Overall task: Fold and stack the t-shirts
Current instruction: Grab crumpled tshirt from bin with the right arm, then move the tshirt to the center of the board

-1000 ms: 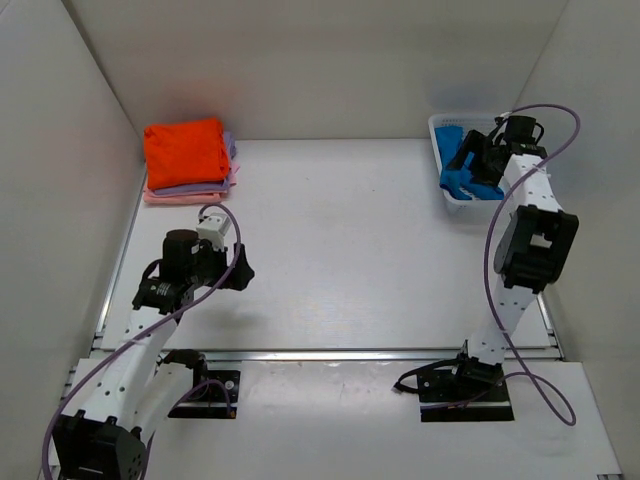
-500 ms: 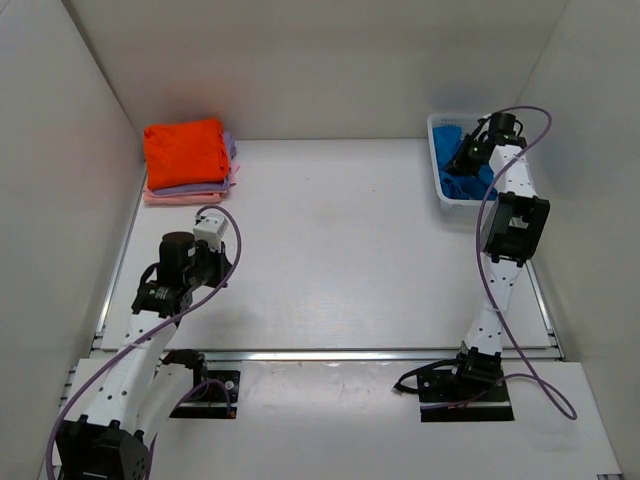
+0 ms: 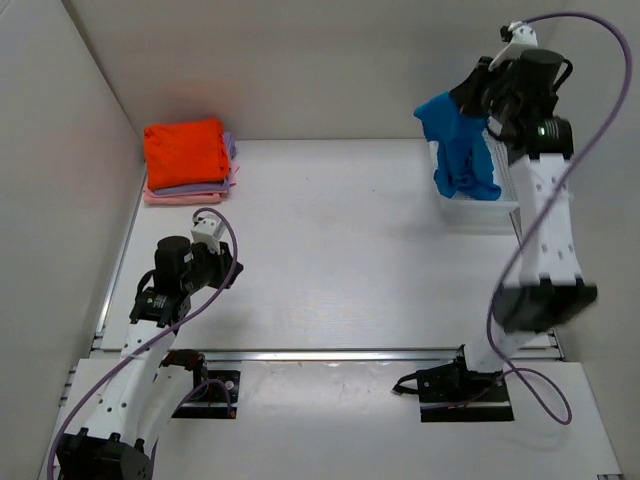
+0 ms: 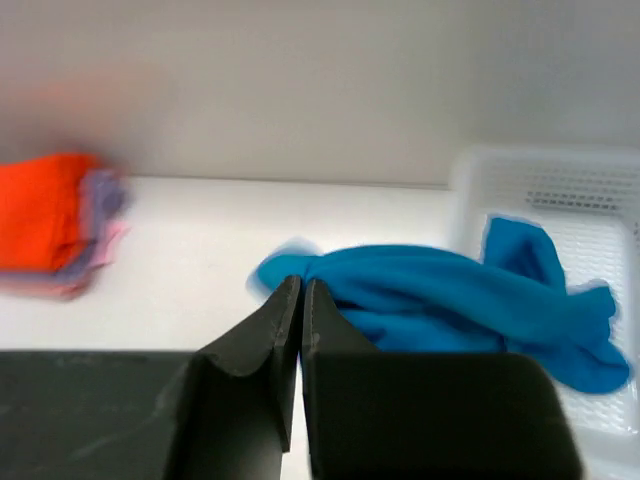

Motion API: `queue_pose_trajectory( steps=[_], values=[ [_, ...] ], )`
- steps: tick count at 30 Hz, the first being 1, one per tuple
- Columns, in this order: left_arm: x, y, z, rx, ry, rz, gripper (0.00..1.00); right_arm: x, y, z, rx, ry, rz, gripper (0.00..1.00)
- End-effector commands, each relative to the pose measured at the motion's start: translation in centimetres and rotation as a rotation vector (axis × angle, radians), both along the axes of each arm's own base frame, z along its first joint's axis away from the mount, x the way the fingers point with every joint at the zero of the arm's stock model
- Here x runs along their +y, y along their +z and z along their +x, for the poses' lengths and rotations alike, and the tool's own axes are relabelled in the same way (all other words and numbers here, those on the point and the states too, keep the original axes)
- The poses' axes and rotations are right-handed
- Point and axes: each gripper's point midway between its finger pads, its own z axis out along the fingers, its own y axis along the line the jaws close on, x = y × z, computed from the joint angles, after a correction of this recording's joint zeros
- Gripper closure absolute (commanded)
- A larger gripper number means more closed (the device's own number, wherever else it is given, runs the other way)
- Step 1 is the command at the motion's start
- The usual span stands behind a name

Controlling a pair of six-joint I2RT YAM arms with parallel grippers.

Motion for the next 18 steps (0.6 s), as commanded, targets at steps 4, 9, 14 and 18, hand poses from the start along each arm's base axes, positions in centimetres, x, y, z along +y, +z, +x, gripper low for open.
queue_pose_trajectory(
  steps=[4, 9, 14, 18],
  values=[
    [-2.4, 2.9, -1.2, -0.06, -0.051, -0.154, 0.65, 8.4, 15.9, -19.8, -0.55, 0.24, 0.051, 1.0],
    [-1.5, 4.2, -1.6, -0.082, 0.0, -0.139, 0.56, 8.8, 13.3, -21.8, -0.498, 0.327, 0.111, 0.99],
    [-2.0, 4.7, -2.3, -0.071, 0.012, -0.195, 0.72, 15.3, 4.3, -19.2, -0.238, 0.505, 0.166, 1.0],
    [-1.6, 5.0, -2.5, -0.083, 0.036, -0.182, 0.91, 20.8, -4.0, -16.5, -0.004, 0.588, 0.115, 1.0]
  ],
)
